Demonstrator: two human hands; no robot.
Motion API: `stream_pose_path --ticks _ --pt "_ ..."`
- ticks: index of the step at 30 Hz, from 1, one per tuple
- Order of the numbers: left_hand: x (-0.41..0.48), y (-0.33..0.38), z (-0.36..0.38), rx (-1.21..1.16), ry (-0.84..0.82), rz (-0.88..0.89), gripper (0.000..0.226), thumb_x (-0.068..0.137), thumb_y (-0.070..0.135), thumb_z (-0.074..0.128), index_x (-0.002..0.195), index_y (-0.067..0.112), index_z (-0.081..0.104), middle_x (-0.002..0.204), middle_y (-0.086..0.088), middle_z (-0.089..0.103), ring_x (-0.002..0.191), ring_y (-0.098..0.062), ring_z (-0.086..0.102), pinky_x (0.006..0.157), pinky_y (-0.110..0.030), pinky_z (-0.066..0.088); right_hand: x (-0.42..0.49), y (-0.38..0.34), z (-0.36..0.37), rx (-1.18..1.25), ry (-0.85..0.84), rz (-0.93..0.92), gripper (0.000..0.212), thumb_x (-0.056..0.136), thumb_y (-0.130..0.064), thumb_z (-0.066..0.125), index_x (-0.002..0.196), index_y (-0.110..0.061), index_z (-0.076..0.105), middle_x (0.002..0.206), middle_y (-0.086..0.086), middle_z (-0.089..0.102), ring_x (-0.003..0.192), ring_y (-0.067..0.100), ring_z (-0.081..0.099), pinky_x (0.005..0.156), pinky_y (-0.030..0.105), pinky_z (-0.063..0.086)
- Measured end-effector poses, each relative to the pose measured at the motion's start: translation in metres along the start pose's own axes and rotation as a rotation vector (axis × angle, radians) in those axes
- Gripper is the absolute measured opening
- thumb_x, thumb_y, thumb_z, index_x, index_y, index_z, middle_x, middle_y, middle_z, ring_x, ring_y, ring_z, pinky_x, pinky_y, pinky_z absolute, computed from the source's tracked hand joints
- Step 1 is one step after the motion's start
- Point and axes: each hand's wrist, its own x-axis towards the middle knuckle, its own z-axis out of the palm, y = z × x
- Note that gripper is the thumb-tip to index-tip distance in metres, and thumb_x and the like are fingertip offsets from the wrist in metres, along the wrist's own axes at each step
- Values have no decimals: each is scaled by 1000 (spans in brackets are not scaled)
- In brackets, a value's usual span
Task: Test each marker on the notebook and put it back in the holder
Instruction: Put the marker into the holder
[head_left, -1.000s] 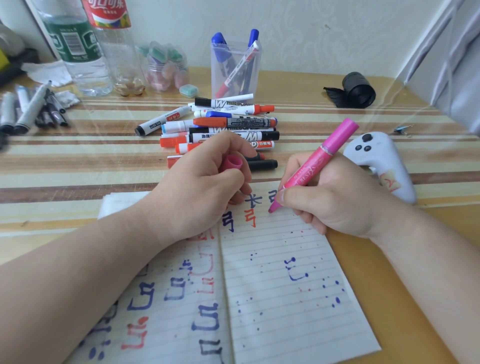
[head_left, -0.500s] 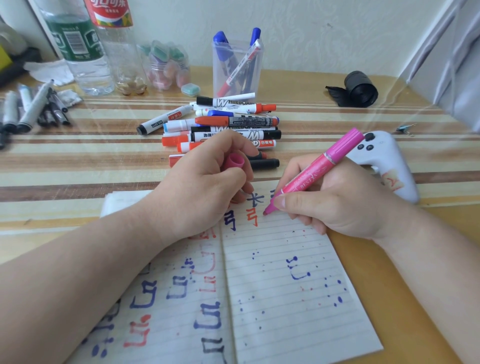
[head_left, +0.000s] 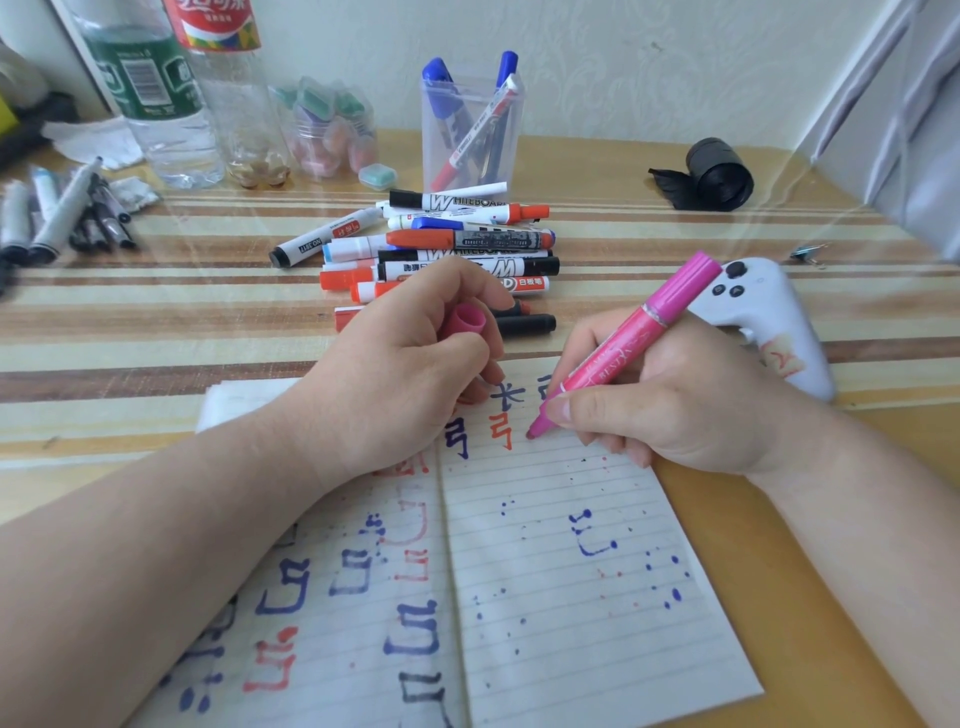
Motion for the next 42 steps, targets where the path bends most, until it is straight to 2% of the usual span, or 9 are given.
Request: stream_pose_path --ticks 20,27,35,39,42 --pt "-2 3 -1 13 8 2 36 79 11 43 104 27 63 83 2 70 76 -15 71 71 -29 59 0 1 0 -8 -16 16 10 73 -22 74 75 -13 68 57 3 64 50 15 58 42 23 43" --pt "-2 3 -1 23 7 2 40 92 -8 43 105 25 62 85 -1 70 73 -12 70 70 -25 56 -1 1 -2 3 -19 6 12 75 -21 75 76 -11 69 58 2 63 51 15 58 42 23 44" --pt "-2 4 -1 12 0 2 35 93 -3 44 105 25 63 84 -1 70 72 -14 69 69 -27 55 0 2 1 33 40 -13 12 85 -11 80 85 -4 71 59 4 63 52 23 54 38 27 42" --pt "-2 4 -1 4 4 -3 33 81 14 43 104 28 63 83 2 70 77 -20 71 72 -34 59 2 2 -1 5 78 28 15 78 -4 79 72 -2 66 52 8 56 46 16 51 40 23 38" --pt "-2 3 -1 13 -10 4 33 84 11 44 105 29 61 84 1 70 73 -14 69 69 -27 54 2 4 -1 85 108 3 13 71 -10 69 71 1 62 48 6 48 44 13 46 42 19 36"
